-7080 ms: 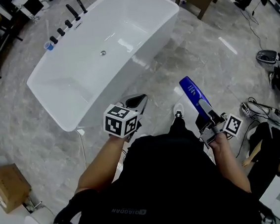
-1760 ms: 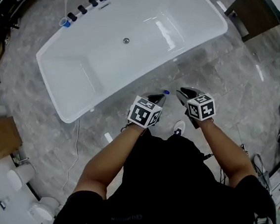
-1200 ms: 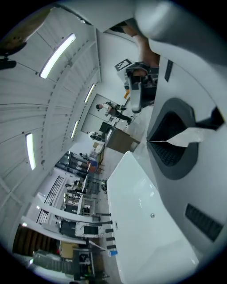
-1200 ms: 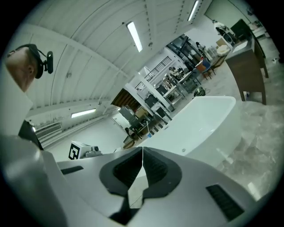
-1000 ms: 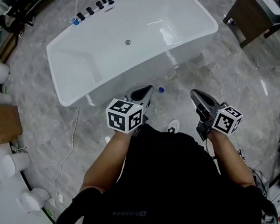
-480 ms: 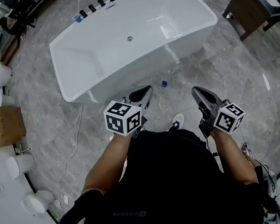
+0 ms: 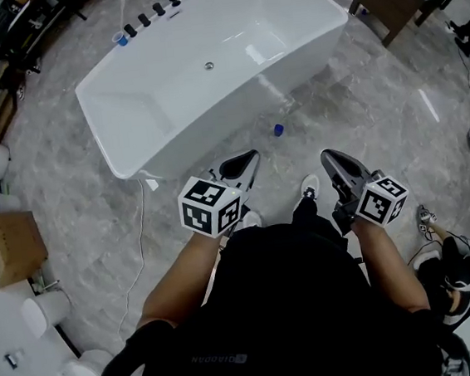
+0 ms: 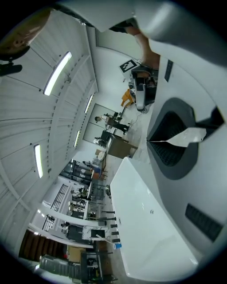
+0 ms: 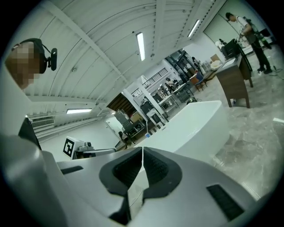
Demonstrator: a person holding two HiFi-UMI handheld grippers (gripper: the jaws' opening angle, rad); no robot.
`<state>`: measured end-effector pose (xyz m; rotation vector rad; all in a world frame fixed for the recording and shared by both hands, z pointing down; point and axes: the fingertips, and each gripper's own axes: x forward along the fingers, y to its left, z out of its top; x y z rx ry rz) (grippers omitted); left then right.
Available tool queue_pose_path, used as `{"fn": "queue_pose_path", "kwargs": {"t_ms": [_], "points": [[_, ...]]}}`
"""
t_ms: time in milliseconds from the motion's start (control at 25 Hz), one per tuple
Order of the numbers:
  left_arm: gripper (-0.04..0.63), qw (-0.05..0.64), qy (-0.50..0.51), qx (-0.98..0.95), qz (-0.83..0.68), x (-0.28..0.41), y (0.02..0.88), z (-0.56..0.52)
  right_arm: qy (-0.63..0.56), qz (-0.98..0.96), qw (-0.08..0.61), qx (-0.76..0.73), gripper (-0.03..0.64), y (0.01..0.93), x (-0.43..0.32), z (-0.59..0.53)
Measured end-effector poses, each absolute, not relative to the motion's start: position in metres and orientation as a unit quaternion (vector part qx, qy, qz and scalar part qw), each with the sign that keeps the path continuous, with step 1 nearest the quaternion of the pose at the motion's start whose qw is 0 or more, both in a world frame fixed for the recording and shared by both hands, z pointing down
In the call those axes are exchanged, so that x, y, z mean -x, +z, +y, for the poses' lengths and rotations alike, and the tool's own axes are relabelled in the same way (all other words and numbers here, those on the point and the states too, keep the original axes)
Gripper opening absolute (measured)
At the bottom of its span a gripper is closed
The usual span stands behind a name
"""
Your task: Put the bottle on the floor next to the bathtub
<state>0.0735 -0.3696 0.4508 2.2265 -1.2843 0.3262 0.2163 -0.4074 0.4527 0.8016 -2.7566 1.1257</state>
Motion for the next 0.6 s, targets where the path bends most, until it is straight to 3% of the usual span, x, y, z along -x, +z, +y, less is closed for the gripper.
{"fn": "queue_pose_path", "kwargs": {"t_ms": [360,600], "points": [[0.018,0.261,0.137,-0.849,-0.438,-0.048,0.453,-0.319,0.355,-0.877,0.012,-0.323,0.040,0.453,-0.205,-0.333],[0.018,0.249,0.142,-0.859,-0.424,-0.049,0.448,-0.303,0.352,-0.874,0.039,-0.332,0.040,0.456,-0.203,-0.306]]}}
